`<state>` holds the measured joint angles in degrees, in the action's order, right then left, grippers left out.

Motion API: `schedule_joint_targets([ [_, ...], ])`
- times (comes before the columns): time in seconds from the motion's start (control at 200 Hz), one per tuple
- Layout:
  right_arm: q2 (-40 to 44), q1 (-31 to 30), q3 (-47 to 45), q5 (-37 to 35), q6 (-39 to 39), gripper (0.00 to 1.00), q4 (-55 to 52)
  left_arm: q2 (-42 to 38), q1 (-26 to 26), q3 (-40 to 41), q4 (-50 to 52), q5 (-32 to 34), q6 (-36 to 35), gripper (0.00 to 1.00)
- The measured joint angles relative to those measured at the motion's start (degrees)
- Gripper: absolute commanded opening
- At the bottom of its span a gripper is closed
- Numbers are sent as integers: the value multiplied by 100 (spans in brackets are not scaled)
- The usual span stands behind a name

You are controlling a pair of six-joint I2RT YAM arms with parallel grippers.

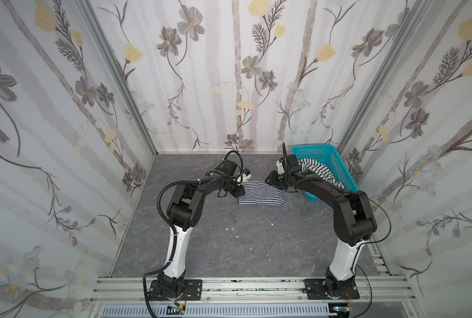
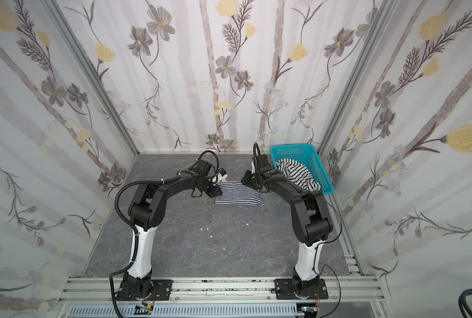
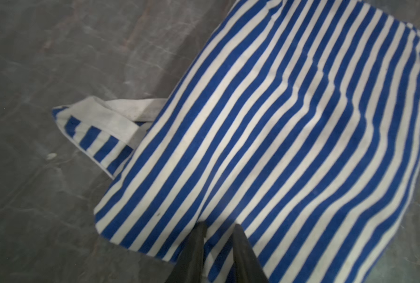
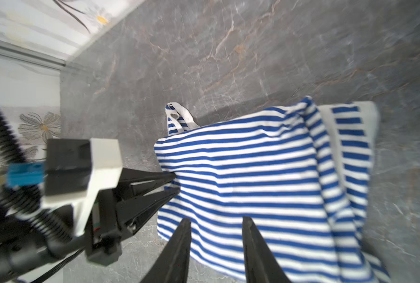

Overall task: Fold and stack tank tops
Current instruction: Move the tank top to the middle-left of the table.

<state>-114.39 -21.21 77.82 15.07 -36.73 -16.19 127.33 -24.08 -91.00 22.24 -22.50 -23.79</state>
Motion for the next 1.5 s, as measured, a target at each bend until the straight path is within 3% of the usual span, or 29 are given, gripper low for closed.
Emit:
schedule_joint_targets([
  [0.26, 929, -26, -640, -61, -105, 39, 122, -531, 564, 782, -326, 1047, -372, 24],
  [0.68, 1799, 37, -1204, -243, -271, 40, 140, -2203, 2315, 2811, -74, 2671, -1862, 24],
  [0.974, 1926, 68, -1333, -221, -291, 40, 181, -2656, 3176, 2931, 767, 3344, -2332, 28],
  [1.104, 2033, 66, -1410, -192, -293, 40, 197, -3126, 3005, 2629, 879, 3169, -2173, 31],
  [1.259, 2144, 66, -1513, -195, -330, 40, 258, -3383, 2218, 2345, 885, 2677, -1661, 32],
  [1.384, 2251, 70, -1613, -203, -332, 40, 313, -2990, 1456, 2151, 883, 2194, -1191, 32],
  [1.499, 2551, 79, -1759, -238, -343, 41, 313, -2339, 1147, 1910, 929, 1731, -861, 30],
])
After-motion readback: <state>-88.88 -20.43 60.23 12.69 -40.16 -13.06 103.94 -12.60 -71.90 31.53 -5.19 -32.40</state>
